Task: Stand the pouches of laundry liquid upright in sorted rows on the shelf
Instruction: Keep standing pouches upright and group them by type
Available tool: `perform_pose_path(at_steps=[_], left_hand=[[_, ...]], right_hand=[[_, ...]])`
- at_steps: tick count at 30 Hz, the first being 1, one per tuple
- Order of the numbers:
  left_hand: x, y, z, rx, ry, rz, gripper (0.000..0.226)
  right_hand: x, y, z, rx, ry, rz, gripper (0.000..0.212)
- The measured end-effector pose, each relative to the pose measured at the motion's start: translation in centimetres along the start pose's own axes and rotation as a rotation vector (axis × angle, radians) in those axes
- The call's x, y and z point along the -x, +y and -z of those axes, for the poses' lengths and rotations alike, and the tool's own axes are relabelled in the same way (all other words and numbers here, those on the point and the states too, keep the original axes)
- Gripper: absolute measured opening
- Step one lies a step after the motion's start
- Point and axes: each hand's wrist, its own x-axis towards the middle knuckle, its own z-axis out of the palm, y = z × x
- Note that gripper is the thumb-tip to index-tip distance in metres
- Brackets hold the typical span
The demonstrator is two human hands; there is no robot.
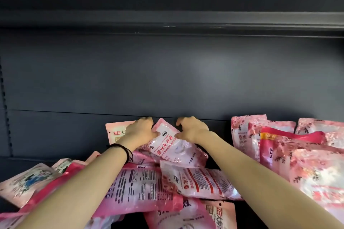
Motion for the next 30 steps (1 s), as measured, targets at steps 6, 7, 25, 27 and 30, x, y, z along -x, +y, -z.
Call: perform_pose_path(at_steps=[6,7,25,27,30], left_hand=[[-1.3,-1.0,-1.6,0.313,0.031,-0.084,0.025],[-1.3,-1.2,-1.8,0.333,0.031,-0.120,0.030],[-0.6,6.1,-2.1,1.025,0.146,-0.044,0.055],[-0.5,6.6,-3.6,1.032,0.018,0.024,0.060],[-0.8,6.7,-4.8,0.959,-0.071,0.009,0.057]], right_hand=[[-1.5,-0.5,-0.9,-0.083,0.027,0.002,0.042],[-1.5,-0.5,-1.0,-0.079,0.022,-0.001,0.042],[4.6,7.4,-5.0,-1.629,0.377,-0.457,0.010],[5.0,7.5,-5.3,-1.697,0.388,-0.452,0.013],[5.1,7.1,-5.2,-1.744,0.393,-0.443,0.022]])
